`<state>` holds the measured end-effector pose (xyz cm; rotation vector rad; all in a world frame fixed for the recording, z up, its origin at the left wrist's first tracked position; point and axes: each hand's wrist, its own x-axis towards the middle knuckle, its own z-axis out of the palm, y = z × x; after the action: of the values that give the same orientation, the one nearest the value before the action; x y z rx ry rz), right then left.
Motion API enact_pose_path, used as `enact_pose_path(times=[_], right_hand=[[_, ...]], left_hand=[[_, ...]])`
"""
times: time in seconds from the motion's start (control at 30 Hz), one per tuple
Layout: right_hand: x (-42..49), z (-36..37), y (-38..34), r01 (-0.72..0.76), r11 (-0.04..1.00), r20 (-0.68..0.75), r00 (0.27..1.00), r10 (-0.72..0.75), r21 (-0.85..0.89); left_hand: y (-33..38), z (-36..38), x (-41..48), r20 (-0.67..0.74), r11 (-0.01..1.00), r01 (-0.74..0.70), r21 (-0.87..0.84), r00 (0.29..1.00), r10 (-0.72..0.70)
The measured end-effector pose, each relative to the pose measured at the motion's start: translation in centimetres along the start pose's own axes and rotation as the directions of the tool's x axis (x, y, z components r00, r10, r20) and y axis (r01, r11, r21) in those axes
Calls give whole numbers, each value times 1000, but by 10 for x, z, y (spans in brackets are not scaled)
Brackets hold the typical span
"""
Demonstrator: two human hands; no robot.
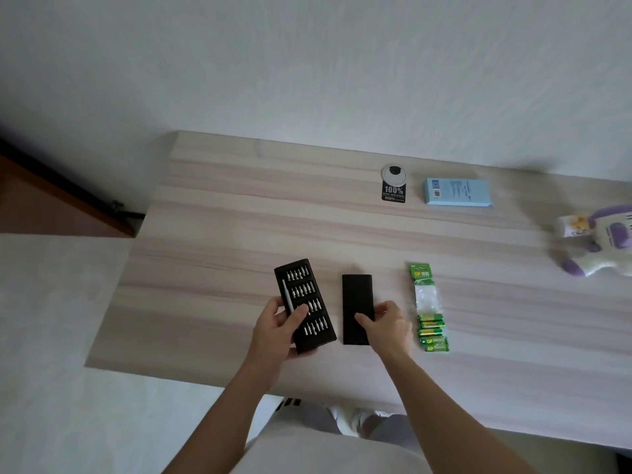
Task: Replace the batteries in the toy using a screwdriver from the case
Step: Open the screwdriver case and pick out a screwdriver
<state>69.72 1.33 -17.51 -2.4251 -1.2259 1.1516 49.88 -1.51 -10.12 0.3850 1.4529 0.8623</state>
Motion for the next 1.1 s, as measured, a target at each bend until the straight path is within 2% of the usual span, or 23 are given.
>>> enact_pose_path(times=[0.13,0.37,0.53,0.67,0.87,1.1], right_hand=[[0,-6,6,26,999,-5,1000,-26,-41],[-12,-60,13,218,958,-52,976,-212,185],[-36,-122,13,351,888,-184,934,-307,297],[-55,-174,10,509,793,-278,858,-433,336],[-77,-230,6,737,651,-389,662,-641,182],[-72,-250,8,787,614,-349,595,-724,69]], left_hand=[[4,7,-7,45,999,-23,38,999,21],[24,47,-25,140,989,-109,98,986,95],[36,98,-45,228,988,-133,75,967,113],[41,136,-63,309,976,-196,95,938,159],[46,182,-91,383,958,-250,140,906,180],[47,216,-111,444,926,-325,191,870,214]])
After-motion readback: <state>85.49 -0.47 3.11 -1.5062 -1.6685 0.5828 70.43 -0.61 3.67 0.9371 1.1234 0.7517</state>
